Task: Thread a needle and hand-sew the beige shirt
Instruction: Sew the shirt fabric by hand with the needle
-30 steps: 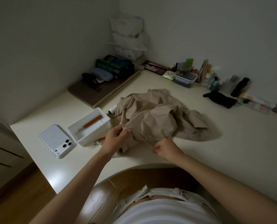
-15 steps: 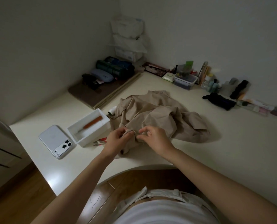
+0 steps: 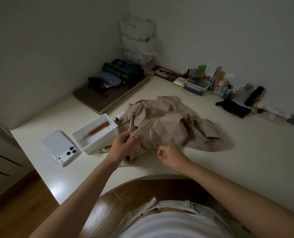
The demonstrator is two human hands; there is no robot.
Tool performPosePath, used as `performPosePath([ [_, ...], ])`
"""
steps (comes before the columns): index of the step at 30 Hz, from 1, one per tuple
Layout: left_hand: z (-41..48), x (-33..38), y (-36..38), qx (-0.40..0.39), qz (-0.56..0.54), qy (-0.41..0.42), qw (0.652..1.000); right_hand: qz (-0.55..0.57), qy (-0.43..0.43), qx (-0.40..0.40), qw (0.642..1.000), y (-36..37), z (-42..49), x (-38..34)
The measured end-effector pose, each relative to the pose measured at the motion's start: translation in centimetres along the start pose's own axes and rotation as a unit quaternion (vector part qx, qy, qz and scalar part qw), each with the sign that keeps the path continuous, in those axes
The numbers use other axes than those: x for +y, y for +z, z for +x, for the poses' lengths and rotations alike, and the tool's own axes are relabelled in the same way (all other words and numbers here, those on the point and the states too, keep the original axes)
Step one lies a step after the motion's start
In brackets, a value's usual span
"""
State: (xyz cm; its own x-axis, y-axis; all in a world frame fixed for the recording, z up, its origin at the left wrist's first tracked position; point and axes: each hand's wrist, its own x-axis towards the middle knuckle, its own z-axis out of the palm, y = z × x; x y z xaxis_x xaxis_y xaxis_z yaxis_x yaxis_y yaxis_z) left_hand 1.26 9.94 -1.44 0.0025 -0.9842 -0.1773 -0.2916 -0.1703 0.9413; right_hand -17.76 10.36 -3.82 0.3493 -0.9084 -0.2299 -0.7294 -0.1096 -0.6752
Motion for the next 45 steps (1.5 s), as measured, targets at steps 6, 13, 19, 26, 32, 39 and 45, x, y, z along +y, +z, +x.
performPosePath([
  [6, 0.2, -0.4, 0.3, -0.008, 0.015, -0.003, 1.000, -0.015, 0.004, 0.011, 1.000, -0.3, -0.2, 0.6],
  [13, 0.3, -0.7, 0.0, -0.047, 0.035, -0.008, 0.998, 0.090, -0.039, 0.126, 0.987, -0.4, 0.3, -1.1],
  [19, -0.2, -0.4, 0.0, -0.094, 0.061, -0.006, 0.994, 0.082, -0.044, 0.162, 0.982, 0.1, 1.8, -2.4],
  [26, -0.3, -0.4, -0.1, -0.116, 0.071, 0.005, 0.991, 0.112, -0.011, 0.146, 0.983, 1.0, 2.6, -2.7],
  [32, 0.0, -1.1, 0.1, -0.076, 0.067, 0.052, 0.993, 0.127, -0.012, 0.184, 0.975, 0.6, 2.5, -2.1],
  [39, 0.2, -1.4, 0.5, -0.083, 0.129, 0.096, 0.983, 0.120, -0.036, 0.217, 0.968, 0.6, 2.5, -1.0],
  [45, 0.0, -1.1, 0.8, -0.054, 0.132, 0.110, 0.984, 0.118, -0.053, 0.217, 0.968, 0.7, 2.5, -0.5],
])
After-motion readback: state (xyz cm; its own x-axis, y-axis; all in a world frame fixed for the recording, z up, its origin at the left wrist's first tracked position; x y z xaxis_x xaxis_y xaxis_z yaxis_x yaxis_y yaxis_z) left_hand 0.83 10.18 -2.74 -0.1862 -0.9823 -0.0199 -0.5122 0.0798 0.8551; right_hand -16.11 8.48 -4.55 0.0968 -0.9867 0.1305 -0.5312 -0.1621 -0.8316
